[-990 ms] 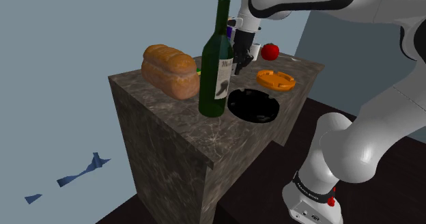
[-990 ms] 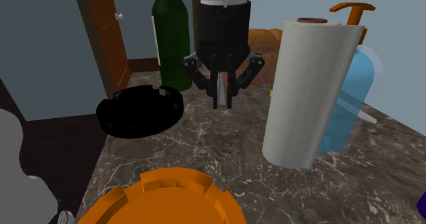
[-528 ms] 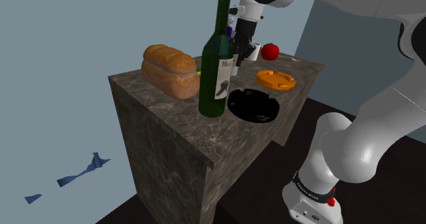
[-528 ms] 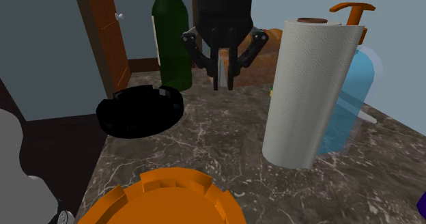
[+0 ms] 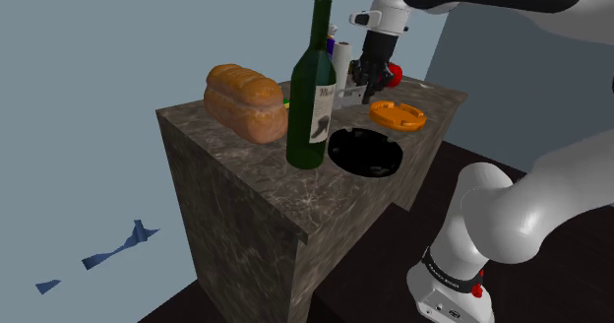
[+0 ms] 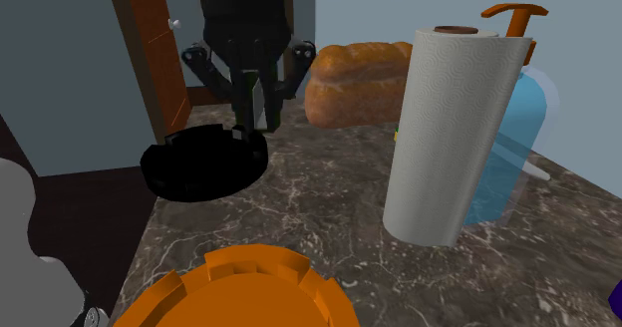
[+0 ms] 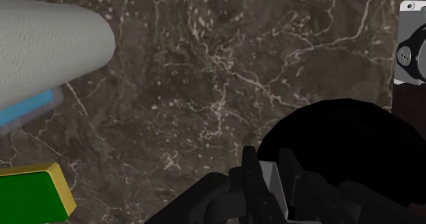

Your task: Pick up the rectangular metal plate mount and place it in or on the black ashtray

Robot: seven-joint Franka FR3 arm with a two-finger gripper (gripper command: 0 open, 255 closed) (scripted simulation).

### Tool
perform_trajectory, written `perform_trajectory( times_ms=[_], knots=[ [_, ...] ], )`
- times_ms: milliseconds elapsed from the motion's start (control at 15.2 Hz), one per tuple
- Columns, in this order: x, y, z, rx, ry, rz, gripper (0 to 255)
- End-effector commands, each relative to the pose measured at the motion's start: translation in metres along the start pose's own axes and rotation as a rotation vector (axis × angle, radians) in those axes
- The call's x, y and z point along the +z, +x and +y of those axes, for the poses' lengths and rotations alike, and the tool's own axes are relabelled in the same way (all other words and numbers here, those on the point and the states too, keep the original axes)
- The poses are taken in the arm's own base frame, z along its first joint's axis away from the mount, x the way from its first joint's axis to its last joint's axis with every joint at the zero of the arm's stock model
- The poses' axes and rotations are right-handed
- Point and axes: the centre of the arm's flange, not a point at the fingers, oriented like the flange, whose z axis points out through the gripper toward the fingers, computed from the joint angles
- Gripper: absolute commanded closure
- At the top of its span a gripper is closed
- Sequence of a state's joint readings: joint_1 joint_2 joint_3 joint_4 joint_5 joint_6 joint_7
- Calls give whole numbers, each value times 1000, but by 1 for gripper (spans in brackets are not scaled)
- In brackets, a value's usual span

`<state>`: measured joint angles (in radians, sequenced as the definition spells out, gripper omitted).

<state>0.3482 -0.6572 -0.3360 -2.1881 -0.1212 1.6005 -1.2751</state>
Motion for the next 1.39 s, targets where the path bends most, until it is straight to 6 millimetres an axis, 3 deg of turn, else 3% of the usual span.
perform_trajectory(
  times_ms=[0, 264, 990, 1320],
  knots=[
    [2, -1, -27, 0, -1, -2, 255],
    [4, -6, -77, 0, -1, -2, 255],
    [64, -12, -78, 0, -1, -2, 255],
    [64, -12, -78, 0, -1, -2, 255]
  ],
)
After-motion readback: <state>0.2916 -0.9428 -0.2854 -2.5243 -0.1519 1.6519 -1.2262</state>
